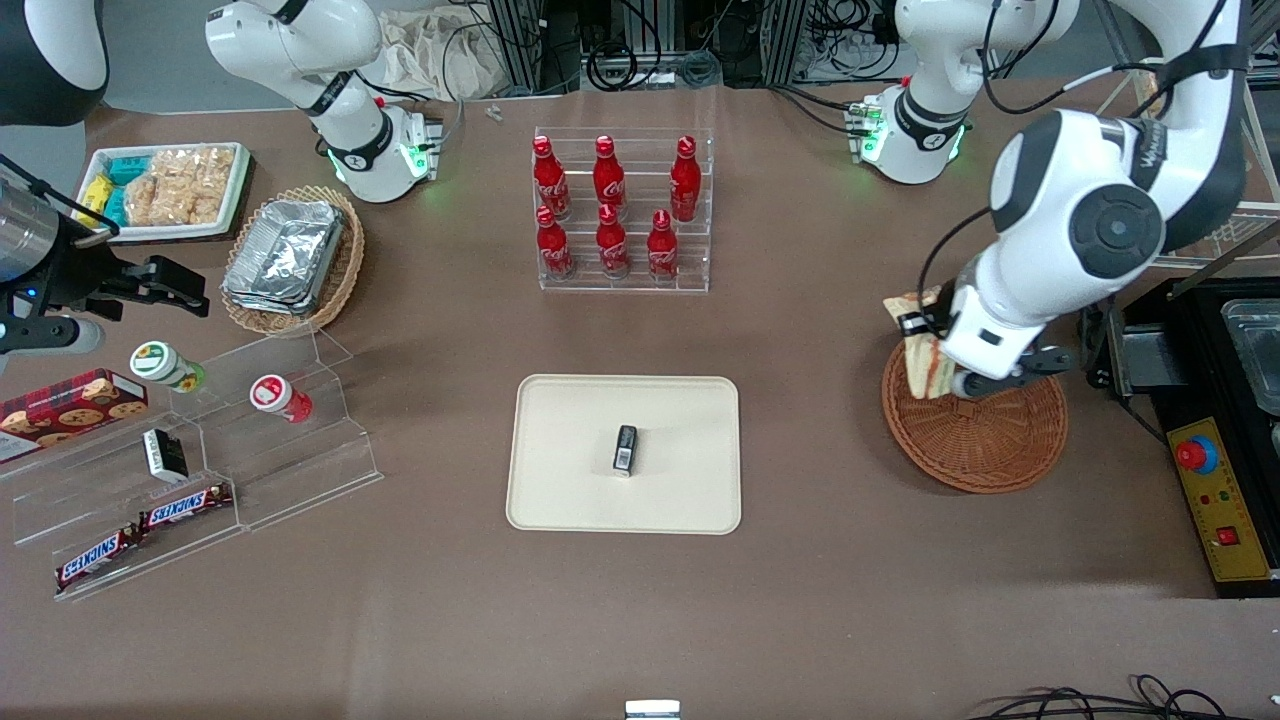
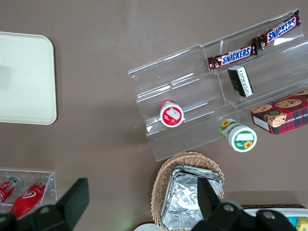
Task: Place sandwich from basket to tray
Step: 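Lift the sandwich and carry it over the cream tray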
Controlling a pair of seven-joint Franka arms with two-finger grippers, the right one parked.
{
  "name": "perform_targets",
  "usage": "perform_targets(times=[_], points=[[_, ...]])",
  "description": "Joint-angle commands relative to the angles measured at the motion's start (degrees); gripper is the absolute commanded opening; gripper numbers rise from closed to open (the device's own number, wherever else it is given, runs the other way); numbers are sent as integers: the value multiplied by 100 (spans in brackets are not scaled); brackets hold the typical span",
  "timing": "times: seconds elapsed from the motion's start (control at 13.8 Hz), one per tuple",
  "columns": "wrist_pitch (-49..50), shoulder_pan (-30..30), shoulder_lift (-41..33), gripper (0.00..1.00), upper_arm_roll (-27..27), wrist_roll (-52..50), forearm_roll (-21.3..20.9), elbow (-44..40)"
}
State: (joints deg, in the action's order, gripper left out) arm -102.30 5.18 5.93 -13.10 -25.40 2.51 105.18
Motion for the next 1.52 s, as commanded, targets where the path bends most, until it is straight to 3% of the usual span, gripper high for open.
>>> perform_targets(times=[0.0,0.14,0.29,0.43,0.58,0.87,1.01,1.08,1.23,1.3,1.45], points=[[-306,-34,539,0,-569,387,-5,-427],[-956,18,830,0,-921,343,-49,-358],[-1239,429,1146,0,-923,-94,-136,-419],[-1598,721,1419,0,-931,-542,-766,-428],[-2107,914,1875,0,-931,-1228,-1102,-559],[-2365,1178,3447,0,-923,-1397,-1604,-1857],[-2496,1302,3914,0,-878,-1450,-1640,-2342],[-2688,1293,4012,5,-878,-1424,-1675,-2361],[-3198,1284,4162,44,-870,-1433,-1885,-2309],[-3252,1293,4249,70,-817,-1450,-1930,-2309],[-3244,1302,4268,86,-747,-1459,-1948,-2309]])
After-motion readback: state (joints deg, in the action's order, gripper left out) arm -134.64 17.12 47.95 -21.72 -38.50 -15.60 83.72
